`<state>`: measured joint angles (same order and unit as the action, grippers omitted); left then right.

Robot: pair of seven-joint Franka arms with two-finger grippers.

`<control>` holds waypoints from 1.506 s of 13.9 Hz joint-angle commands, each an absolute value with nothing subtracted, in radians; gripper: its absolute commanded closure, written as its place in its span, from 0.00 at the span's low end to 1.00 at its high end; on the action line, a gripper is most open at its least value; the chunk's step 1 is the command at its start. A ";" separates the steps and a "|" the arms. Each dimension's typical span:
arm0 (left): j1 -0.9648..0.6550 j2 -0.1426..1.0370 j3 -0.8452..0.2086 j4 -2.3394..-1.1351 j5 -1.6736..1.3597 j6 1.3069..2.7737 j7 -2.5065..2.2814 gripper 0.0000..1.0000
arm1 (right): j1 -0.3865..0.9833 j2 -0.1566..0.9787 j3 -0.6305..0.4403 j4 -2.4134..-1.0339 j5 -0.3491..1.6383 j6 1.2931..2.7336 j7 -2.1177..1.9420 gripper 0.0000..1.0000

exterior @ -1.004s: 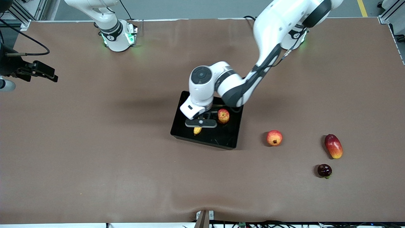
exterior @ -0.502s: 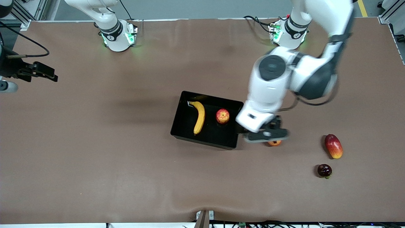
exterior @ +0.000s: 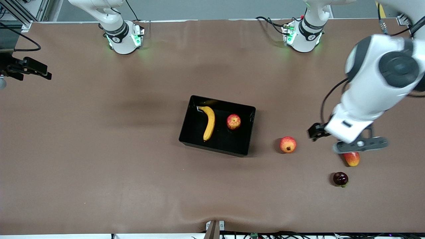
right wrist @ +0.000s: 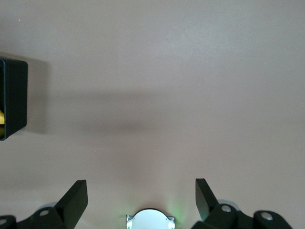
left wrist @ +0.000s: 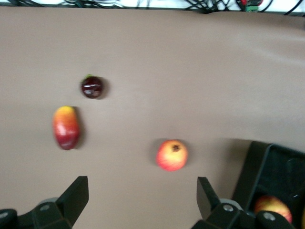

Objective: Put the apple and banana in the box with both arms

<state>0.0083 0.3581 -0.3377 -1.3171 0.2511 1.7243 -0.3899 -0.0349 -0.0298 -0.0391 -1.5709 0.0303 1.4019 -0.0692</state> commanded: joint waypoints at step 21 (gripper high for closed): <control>-0.040 -0.126 -0.160 -1.660 0.012 1.569 -0.138 0.00 | 0.011 0.011 -0.026 -1.517 0.035 1.467 -0.028 0.00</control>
<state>-0.0445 -0.1158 -0.1662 -1.6603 0.0391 1.5824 -0.1714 0.0287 -0.0011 -0.0320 -1.5383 0.0326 1.4852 -0.0287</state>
